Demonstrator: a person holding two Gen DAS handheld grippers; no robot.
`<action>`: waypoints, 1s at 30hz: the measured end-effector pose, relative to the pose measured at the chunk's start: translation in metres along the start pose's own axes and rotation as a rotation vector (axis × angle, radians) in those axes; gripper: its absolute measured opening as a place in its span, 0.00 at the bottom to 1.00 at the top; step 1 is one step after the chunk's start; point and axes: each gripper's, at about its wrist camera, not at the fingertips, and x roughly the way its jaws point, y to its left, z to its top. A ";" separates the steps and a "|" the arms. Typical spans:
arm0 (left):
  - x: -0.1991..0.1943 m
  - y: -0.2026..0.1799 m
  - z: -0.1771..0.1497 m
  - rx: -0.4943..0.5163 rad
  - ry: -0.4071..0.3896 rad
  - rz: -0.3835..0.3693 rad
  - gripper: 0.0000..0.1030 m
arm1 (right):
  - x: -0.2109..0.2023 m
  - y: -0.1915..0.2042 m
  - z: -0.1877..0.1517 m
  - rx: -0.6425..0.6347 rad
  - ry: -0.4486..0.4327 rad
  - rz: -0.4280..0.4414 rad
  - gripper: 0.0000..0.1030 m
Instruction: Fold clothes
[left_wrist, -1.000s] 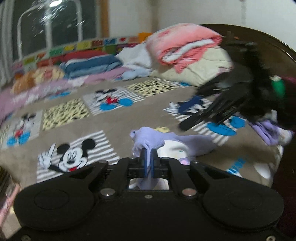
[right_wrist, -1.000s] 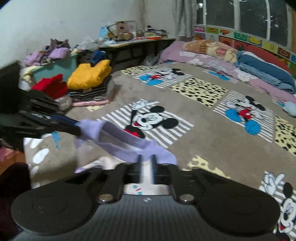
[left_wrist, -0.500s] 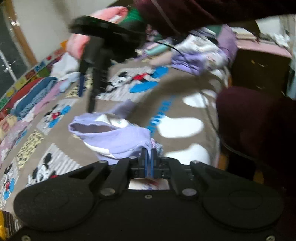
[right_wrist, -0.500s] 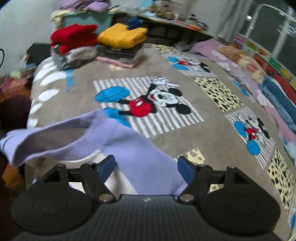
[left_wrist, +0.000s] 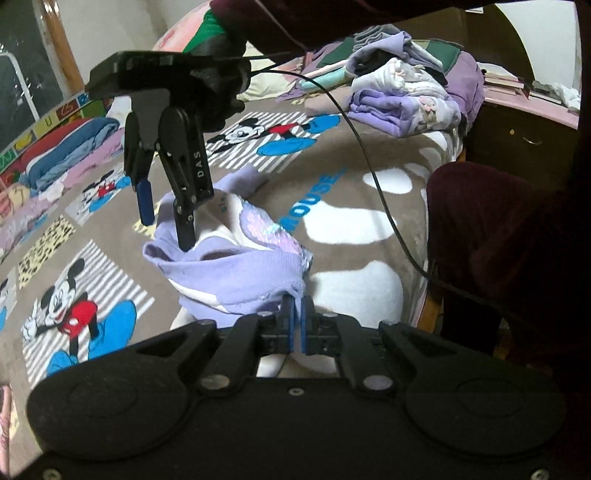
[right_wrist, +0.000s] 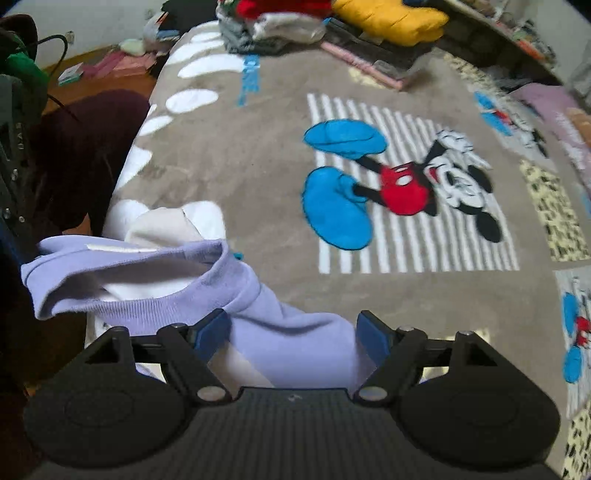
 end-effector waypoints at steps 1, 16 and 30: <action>0.001 0.001 -0.002 -0.011 0.000 -0.003 0.00 | 0.006 -0.002 0.001 0.005 0.003 0.021 0.75; 0.022 0.032 -0.042 -0.220 0.005 -0.024 0.00 | 0.062 0.019 0.004 -0.139 0.036 0.159 0.33; -0.010 0.075 -0.030 -0.431 -0.104 0.128 0.01 | -0.029 0.028 -0.027 0.096 -0.176 -0.093 0.09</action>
